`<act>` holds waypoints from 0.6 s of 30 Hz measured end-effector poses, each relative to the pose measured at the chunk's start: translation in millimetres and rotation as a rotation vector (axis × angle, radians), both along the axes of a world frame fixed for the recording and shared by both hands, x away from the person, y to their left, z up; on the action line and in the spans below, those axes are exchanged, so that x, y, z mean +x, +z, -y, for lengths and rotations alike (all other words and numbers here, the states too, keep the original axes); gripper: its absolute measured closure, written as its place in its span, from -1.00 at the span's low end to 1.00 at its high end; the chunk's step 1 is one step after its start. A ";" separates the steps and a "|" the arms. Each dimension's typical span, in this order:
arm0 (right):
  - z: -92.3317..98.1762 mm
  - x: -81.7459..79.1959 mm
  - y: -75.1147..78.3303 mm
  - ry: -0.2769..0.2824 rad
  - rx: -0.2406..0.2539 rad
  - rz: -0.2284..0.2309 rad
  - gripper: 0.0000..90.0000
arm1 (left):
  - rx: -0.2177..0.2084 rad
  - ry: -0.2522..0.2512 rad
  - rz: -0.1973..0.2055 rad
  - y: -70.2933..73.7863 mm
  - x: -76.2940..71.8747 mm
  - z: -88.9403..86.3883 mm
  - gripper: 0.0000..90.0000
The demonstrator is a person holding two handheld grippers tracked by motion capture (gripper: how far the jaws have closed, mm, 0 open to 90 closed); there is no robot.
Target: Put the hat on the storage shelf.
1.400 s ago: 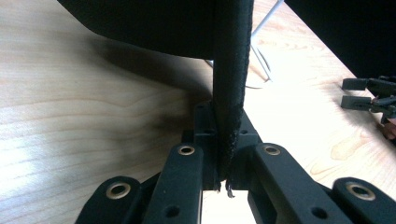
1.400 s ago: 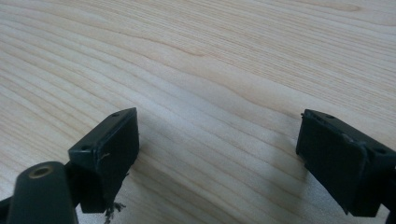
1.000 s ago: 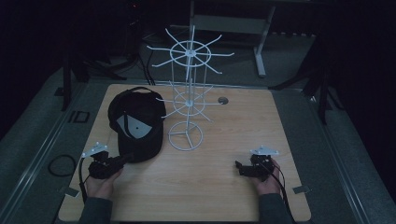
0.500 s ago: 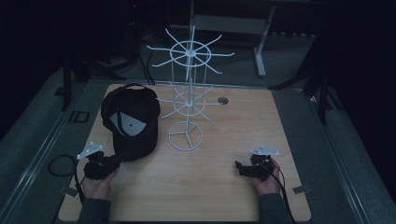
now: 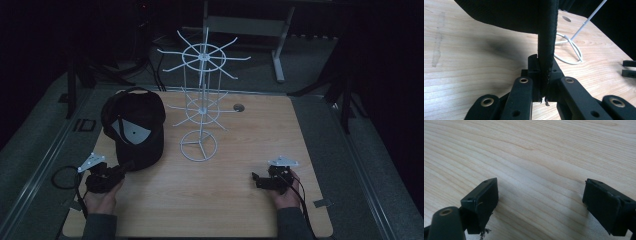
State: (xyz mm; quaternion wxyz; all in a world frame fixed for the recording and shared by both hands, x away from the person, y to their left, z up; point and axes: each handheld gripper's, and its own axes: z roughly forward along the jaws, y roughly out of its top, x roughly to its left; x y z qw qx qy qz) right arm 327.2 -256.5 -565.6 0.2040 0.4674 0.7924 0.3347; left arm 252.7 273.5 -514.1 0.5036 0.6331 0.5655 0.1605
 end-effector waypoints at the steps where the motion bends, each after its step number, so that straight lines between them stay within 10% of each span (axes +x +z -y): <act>1: 0.0 0.0 0.0 0.000 0.000 0.000 -0.71 | 0.005 0.003 0.004 0.6 -0.4 0.0 0.91; 18: 0.0 0.0 0.0 0.000 0.000 0.000 -0.71 | 0.038 0.036 0.033 11.5 -4.4 -1.8 0.91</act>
